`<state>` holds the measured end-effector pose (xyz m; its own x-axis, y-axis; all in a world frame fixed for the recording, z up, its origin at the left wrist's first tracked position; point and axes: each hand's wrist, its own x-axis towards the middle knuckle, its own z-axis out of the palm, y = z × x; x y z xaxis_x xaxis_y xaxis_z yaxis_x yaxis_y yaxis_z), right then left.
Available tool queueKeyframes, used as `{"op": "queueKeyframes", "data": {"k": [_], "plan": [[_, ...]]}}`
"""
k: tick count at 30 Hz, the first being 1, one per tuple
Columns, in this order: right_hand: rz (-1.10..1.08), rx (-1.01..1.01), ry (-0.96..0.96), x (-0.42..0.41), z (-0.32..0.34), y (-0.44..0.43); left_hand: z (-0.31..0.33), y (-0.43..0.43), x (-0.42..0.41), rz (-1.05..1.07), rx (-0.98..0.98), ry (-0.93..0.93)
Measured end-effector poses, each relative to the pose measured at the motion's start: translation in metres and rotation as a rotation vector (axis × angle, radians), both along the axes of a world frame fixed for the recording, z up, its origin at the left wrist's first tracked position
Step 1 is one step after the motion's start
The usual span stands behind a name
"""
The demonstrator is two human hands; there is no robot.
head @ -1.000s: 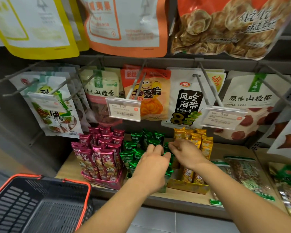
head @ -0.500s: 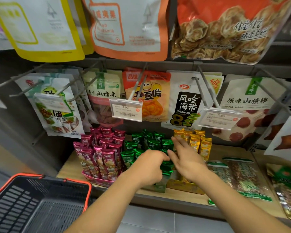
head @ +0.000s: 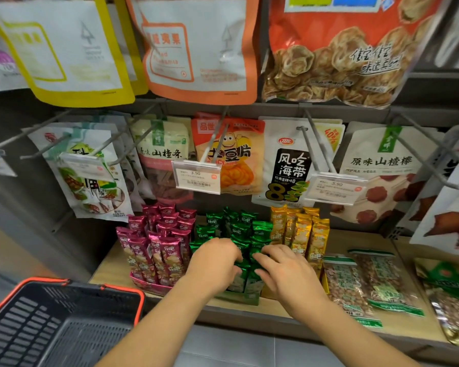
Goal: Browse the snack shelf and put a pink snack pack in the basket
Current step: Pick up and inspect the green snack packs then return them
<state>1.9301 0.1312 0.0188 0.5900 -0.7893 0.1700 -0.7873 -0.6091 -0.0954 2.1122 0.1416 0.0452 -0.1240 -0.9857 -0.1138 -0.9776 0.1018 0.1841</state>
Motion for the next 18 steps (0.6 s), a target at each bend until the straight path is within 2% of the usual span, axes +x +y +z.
{"op": "queueKeyframes", "data": {"k": [4,9,13,16,18], "plan": [[-0.067,0.026,-0.016,0.001,-0.004,-0.001,0.000,0.000,-0.001,-0.008,-0.080,-0.029],[-0.115,0.126,-0.019,-0.003,-0.011,-0.008,0.043,0.015,-0.001,0.010,-0.433,0.032],[-0.139,0.218,-0.102,0.002,0.008,-0.011,0.067,0.046,0.004,0.043,-0.517,0.068],[-0.117,0.263,-0.247,0.009,0.042,-0.013,0.079,0.066,0.013,0.061,-0.608,0.116],[-0.066,0.409,-0.361,0.013,0.070,-0.006,0.083,0.074,0.021,0.146,-0.661,0.249]]}}
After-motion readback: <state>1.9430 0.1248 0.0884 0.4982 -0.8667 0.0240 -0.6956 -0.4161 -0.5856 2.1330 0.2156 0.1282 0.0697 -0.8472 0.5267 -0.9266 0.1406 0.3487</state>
